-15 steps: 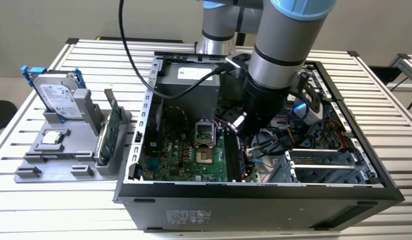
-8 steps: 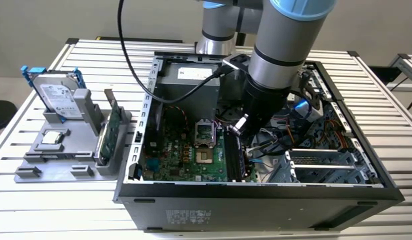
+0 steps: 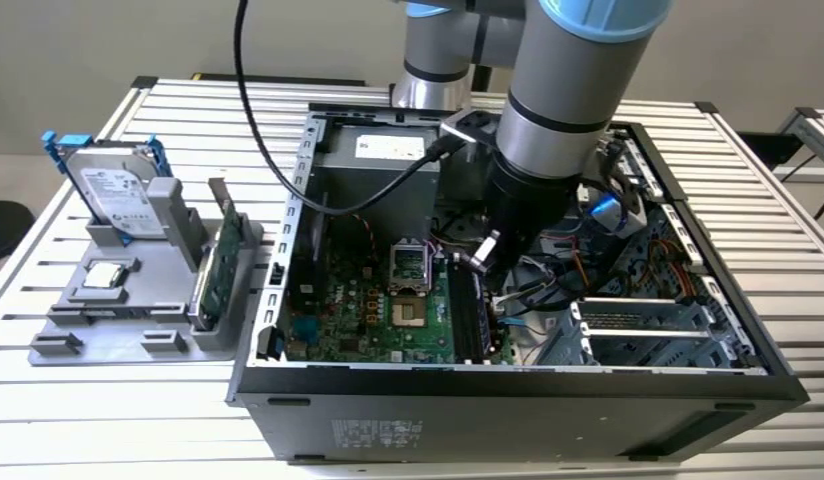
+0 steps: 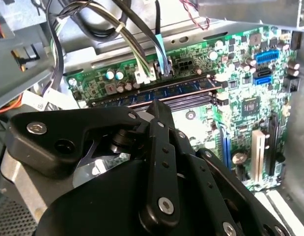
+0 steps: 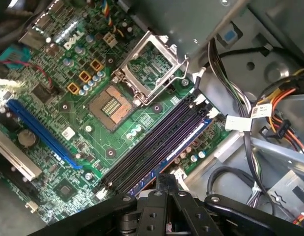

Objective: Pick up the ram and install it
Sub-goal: 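Press down the ram until it locks into place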

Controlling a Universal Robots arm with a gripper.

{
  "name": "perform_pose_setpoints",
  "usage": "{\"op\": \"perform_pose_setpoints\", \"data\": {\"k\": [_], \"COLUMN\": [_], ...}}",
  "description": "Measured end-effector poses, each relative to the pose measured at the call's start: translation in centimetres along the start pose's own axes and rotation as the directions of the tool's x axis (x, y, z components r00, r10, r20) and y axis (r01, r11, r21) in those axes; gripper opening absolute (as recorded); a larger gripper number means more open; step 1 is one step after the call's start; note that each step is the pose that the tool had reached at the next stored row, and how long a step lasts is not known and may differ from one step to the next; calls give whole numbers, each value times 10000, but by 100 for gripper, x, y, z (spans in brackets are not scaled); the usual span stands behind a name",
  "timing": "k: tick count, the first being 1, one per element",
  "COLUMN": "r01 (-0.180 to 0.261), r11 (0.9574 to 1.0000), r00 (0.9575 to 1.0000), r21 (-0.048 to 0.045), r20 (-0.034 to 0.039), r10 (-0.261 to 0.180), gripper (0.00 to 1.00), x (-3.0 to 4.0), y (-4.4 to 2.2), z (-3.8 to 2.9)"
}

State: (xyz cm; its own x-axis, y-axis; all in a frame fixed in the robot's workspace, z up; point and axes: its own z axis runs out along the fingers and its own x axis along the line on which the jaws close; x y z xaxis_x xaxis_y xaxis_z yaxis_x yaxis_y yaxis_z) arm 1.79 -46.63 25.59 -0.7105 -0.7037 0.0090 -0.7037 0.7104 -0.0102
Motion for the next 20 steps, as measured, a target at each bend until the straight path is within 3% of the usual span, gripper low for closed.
{"op": "perform_pose_setpoints", "data": {"k": [4, 9, 20], "r01": [586, 1245, 2468], "r11": [9983, 9922, 9691], "r00": [9983, 9922, 9690], "r21": [-6, -15, -58], "r20": [17, 43, 136], "r10": [-586, -1244, -2467], "gripper": [0, 0, 0], "x": [0, 0, 0], "y": [0, 0, 1], "z": [5, 25, 72]}}
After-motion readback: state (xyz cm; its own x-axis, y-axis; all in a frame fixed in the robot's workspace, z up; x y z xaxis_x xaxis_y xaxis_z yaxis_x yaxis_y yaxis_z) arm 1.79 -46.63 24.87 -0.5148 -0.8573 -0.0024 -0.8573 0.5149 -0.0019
